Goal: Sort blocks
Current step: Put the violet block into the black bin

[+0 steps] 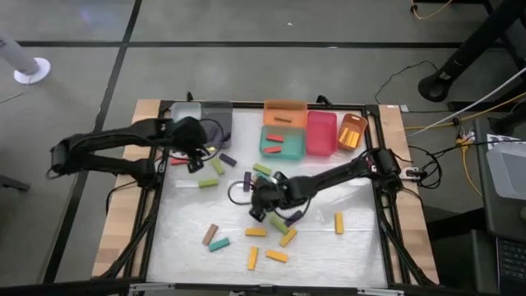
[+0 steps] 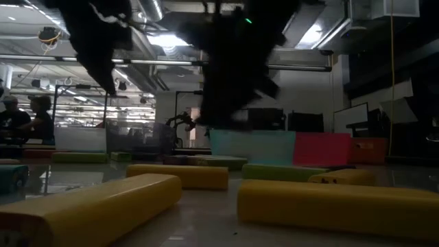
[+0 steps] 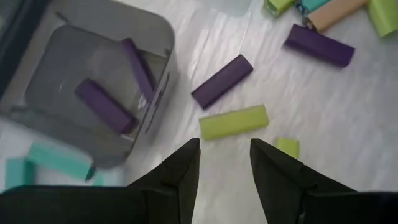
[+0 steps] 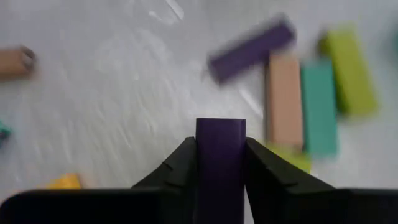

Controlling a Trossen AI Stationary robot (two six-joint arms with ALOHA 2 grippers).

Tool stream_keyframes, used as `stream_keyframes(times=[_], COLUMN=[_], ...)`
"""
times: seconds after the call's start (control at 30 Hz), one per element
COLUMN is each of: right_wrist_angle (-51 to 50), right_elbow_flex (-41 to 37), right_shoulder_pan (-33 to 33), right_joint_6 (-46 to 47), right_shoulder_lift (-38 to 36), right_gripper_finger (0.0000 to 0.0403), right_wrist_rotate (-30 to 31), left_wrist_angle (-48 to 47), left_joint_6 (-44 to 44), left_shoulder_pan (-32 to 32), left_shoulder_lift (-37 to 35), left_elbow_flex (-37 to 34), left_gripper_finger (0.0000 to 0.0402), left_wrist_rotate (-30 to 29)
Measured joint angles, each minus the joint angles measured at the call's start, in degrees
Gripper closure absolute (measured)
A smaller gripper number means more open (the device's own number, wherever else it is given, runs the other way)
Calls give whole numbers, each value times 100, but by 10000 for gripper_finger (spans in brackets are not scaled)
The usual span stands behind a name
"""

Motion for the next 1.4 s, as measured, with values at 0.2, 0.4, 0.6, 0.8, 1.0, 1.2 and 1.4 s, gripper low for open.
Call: stream_keyframes(times=[0.2,0.4,0.6,0.8,1.0,1.2,1.4], right_wrist_angle=[649,2771,4644,6010,6522,7172,7348], right_elbow_flex=[667,723,724,718,718,718,718], right_shoulder_pan=[-613,-1508,-2464,-3066,-3254,-3277,-3277], right_joint_6=[-1915,-3508,-3700,-3306,-3057,-3105,-3107], right_shoulder_lift=[-7,40,425,1140,1614,1922,2031], right_gripper_finger=[298,298,295,293,292,282,229], right_wrist_rotate=[18,-254,-1328,-2095,-2193,-2185,-2140], left_wrist_angle=[-733,-1107,-1229,-1264,-1261,-1255,-1253], left_joint_6=[-783,-1671,-2013,-2021,-2023,-2026,-2061], left_shoulder_pan=[-109,-284,-306,-308,-308,-308,-308], left_shoulder_lift=[-955,-1514,-1681,-1668,-1668,-1668,-1638], left_elbow_flex=[0,0,0,0,0,0,0], left_gripper_finger=[273,273,273,273,273,273,273], left_wrist_rotate=[2,1,1,-41,-45,-47,-49])
